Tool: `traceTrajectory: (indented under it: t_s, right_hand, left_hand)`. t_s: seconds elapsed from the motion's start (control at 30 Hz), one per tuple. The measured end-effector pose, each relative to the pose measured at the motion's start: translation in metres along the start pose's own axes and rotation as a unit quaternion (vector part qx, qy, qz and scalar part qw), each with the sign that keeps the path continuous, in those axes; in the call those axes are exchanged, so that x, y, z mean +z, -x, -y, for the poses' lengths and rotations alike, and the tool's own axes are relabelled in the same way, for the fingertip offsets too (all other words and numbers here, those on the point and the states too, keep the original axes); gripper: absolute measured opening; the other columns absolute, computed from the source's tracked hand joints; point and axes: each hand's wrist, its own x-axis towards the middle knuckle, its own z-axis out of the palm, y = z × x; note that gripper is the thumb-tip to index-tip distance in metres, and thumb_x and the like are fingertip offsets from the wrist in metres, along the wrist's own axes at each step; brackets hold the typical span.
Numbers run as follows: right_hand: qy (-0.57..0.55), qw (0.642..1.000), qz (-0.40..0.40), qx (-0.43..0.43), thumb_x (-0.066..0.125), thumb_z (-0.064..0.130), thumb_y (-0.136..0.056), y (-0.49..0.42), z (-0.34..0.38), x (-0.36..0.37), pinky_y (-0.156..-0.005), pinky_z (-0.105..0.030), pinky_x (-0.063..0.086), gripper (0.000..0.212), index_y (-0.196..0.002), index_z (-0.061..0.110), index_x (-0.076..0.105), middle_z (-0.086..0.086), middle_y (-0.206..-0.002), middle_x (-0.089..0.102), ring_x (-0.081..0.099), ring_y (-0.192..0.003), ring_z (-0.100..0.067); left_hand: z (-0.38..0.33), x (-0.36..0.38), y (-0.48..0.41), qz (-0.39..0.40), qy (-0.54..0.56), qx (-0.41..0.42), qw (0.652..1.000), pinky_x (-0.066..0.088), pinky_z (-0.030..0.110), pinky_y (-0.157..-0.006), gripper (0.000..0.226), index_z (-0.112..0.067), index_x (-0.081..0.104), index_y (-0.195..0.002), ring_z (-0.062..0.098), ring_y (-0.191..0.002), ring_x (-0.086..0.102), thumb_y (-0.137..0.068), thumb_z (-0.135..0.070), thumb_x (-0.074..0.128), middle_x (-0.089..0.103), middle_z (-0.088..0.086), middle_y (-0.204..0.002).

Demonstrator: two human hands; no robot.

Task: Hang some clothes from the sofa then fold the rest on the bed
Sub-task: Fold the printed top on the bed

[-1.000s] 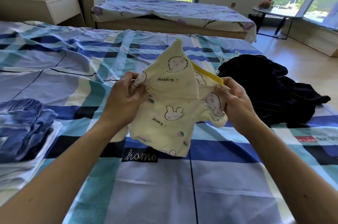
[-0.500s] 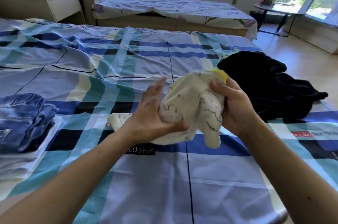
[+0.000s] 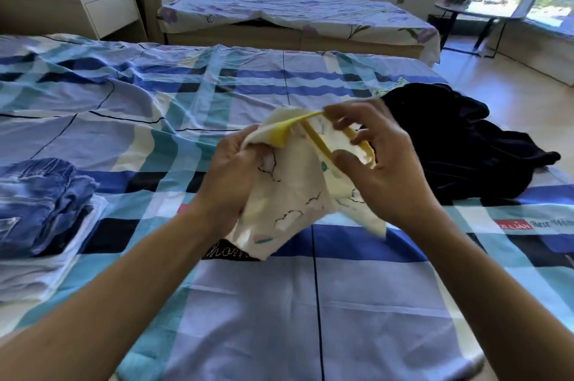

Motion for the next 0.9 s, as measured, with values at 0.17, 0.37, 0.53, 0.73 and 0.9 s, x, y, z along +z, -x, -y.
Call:
traceTrajectory:
  t_s: [0.17, 0.37, 0.53, 0.73, 0.9]
  right_hand:
    - [0.033, 0.986, 0.127, 0.102, 0.083, 0.021, -0.079, 0.008, -0.023, 0.016, -0.106, -0.023, 0.043, 0.07, -0.137, 0.039, 0.048, 0.011, -0.134, 0.055, 0.052, -0.124, -0.001]
    - [-0.06, 0.979, 0.088, 0.171, 0.075, 0.004, -0.085, 0.003, -0.038, 0.015, -0.049, -0.031, 0.042, 0.013, -0.085, 0.016, 0.07, 0.005, -0.071, 0.072, 0.053, -0.052, -0.019]
    - [-0.188, 0.965, 0.036, 0.182, 0.077, 0.023, -0.083, -0.004, -0.042, -0.016, -0.061, -0.028, 0.05, 0.021, -0.086, 0.004, 0.068, -0.01, -0.076, 0.064, 0.058, -0.069, -0.019]
    - [-0.201, 0.966, -0.017, 0.16, 0.067, 0.019, -0.092, -0.026, -0.019, -0.042, -0.058, -0.027, 0.05, 0.017, -0.075, 0.02, 0.068, 0.0, -0.066, 0.063, 0.06, -0.061, -0.015]
    - [-0.171, 0.976, -0.003, 0.133, 0.069, 0.033, -0.082, -0.049, 0.027, -0.073, -0.059, -0.03, 0.051, 0.02, -0.081, 0.013, 0.068, -0.006, -0.071, 0.066, 0.062, -0.065, -0.019]
  left_hand:
    - [-0.004, -0.012, -0.003, 0.056, 0.042, -0.044, 0.997, 0.051, 0.046, -0.089, 0.032, -0.005, 0.071, -0.084, 0.034, -0.091, 0.063, -0.099, -0.012, 0.043, 0.066, 0.02, -0.093]
    - [-0.026, -0.028, -0.01, 0.021, 0.003, 0.0, 1.0, 0.057, 0.041, -0.077, 0.035, -0.029, 0.077, -0.084, 0.026, -0.091, 0.067, -0.097, -0.027, 0.044, 0.072, 0.005, -0.089]
    - [-0.053, -0.041, -0.021, -0.024, -0.046, 0.007, 0.999, 0.058, 0.032, -0.071, 0.039, -0.025, 0.076, -0.08, 0.018, -0.079, 0.072, -0.103, -0.026, 0.045, 0.075, 0.002, -0.082]
    - [-0.085, -0.054, -0.032, 0.022, -0.069, -0.057, 0.996, 0.057, 0.021, -0.056, 0.029, -0.015, 0.071, -0.087, 0.013, -0.066, 0.072, -0.102, -0.026, 0.049, 0.077, 0.002, -0.079]
    - [-0.119, -0.069, -0.033, 0.042, -0.095, -0.003, 0.995, 0.056, 0.024, -0.059, 0.028, -0.015, 0.076, -0.082, 0.016, -0.07, 0.073, -0.099, -0.026, 0.055, 0.077, 0.003, -0.078]
